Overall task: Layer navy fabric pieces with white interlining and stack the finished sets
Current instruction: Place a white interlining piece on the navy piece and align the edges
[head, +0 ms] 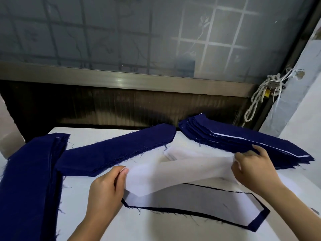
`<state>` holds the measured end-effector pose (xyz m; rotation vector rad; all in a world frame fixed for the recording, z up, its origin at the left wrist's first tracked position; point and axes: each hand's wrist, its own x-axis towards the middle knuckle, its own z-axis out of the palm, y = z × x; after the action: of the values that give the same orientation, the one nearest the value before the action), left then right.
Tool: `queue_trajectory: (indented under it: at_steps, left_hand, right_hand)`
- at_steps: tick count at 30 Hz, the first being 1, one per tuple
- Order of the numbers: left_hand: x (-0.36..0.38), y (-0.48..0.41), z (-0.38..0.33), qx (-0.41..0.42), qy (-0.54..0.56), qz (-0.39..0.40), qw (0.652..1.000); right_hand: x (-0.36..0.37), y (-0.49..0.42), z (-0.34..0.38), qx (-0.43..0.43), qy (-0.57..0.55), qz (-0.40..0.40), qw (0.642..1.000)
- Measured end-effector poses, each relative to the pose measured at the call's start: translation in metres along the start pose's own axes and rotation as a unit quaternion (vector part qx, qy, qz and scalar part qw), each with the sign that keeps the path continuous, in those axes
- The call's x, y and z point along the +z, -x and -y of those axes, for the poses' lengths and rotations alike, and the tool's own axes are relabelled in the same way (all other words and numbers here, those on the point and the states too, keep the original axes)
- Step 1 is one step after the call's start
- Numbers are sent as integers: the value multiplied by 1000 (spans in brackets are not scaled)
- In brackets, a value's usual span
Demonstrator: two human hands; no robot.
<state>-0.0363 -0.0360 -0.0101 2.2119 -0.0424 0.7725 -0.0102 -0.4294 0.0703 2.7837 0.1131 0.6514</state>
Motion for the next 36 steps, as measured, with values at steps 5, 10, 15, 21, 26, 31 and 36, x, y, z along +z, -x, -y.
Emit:
queue_trajectory:
  at_steps: [5, 10, 15, 21, 26, 31, 36]
  left_hand:
    - [-4, 0, -1, -95, 94, -43, 990]
    - [-5, 0, -2, -137, 123, -82, 980]
    - [-5, 0, -3, -146, 123, -86, 978]
    - [1, -3, 4, -151, -5, 10, 989]
    - [3, -3, 8, -124, -42, 21, 991]
    - [2, -4, 6, -118, -62, 22, 991]
    - [3, -6, 5, -97, -114, 42, 988]
  right_hand:
    - [-1, 21, 7, 163, -309, -69, 935]
    - [1, 46, 13, 346, -476, -116, 800]
    - [7, 73, 25, 382, -462, -80, 796]
    - [13, 94, 28, 351, -418, -20, 838]
    - [18, 97, 30, 331, -370, -9, 868]
    - [20, 99, 40, 302, -236, -27, 923]
    - [19, 97, 41, 315, -217, -22, 924]
